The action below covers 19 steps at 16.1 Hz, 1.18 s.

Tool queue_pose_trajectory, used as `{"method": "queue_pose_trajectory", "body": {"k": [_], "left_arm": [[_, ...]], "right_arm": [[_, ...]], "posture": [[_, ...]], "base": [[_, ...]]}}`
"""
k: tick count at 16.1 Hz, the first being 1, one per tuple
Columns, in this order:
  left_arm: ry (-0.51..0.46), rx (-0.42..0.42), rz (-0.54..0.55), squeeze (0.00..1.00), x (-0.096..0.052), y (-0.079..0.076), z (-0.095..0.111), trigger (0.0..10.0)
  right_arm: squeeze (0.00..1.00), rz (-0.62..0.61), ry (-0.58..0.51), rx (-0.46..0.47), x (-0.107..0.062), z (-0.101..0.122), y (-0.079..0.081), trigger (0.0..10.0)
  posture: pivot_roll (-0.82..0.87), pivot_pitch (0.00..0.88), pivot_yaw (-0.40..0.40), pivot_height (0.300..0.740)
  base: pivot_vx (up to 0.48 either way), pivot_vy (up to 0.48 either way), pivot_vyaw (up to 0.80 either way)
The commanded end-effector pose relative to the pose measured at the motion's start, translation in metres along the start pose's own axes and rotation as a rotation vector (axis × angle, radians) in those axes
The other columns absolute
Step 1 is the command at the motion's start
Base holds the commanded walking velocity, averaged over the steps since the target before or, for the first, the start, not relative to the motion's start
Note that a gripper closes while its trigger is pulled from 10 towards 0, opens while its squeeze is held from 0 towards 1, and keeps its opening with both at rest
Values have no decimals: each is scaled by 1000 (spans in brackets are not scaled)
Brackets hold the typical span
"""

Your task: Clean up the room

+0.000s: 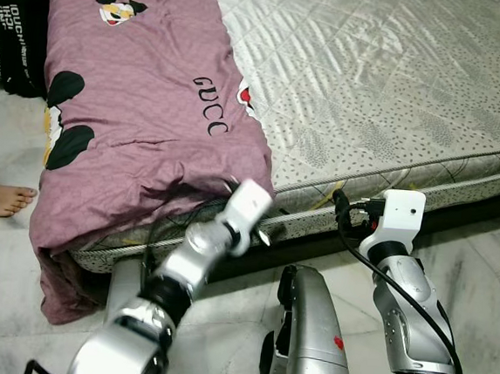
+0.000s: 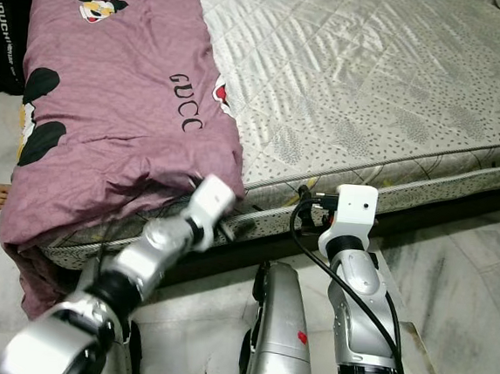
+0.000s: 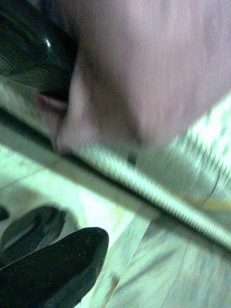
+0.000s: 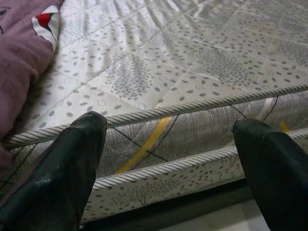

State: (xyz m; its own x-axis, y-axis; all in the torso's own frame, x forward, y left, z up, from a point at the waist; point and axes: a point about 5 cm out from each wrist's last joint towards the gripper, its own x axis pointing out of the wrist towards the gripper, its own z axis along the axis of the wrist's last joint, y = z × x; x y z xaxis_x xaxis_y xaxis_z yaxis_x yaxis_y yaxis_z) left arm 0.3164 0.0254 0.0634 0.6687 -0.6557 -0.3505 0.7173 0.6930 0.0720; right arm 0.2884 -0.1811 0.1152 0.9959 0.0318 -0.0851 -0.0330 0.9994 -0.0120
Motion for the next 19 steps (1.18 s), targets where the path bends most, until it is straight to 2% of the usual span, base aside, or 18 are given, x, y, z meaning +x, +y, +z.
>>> {"method": "queue_pose_trajectory", "body": {"k": [1,3,5,6,8,9,11,13,14,16,18,19], "left_arm": [[-64,64,-72,0,3,-12,12,10000],[-136,166,-140,0,4,-22,30,10000],[-160,280,-196,0,4,-28,40,10000],[-181,310,-222,0,3,-31,46,10000],[-265,332,-240,0,0,-33,67,10000],[-304,344,-212,0,-3,-30,76,10000],[-370,287,-141,0,-8,-18,92,10000],[-414,208,-24,0,-16,2,99,10000],[-417,163,56,0,-24,17,96,10000],[-309,109,164,0,-31,35,70,10000],[-220,39,205,0,-35,38,49,10000],[-122,57,175,0,-35,32,34,10000]], "right_arm": [[0,-6,3,-2,1,-1,0,10000],[0,-7,0,-1,3,-1,1,10000],[0,-10,-4,-1,4,-1,2,10000],[0,-12,-6,-1,4,-1,2,10000],[0,-19,-10,-1,4,-1,2,10000],[0,-22,-11,0,4,-1,2,10000],[0,-25,-13,1,4,-1,2,10000],[0,-27,-9,1,3,-1,1,10000],[0,-21,7,-2,3,-3,0,10000],[0,-6,45,-12,2,-8,0,10000],[0,-1,70,-30,3,-11,-1,10000],[0,-1,75,-33,3,-12,-1,10000]], "posture": [[-37,132,-57,496],[-34,129,-56,496],[-35,126,-52,496],[-34,125,-50,496],[-33,125,-47,496],[-34,126,-46,496],[-35,129,-43,496],[-35,131,-42,496],[-35,131,-42,496],[-27,134,-44,496],[-27,134,-50,496],[-25,133,-51,496]], "base": [[0,0,0],[0,0,0],[0,0,0],[0,0,0],[0,0,0],[0,0,0],[0,0,0],[0,0,0],[0,0,0],[0,0,0],[0,0,0],[0,0,0]]}}
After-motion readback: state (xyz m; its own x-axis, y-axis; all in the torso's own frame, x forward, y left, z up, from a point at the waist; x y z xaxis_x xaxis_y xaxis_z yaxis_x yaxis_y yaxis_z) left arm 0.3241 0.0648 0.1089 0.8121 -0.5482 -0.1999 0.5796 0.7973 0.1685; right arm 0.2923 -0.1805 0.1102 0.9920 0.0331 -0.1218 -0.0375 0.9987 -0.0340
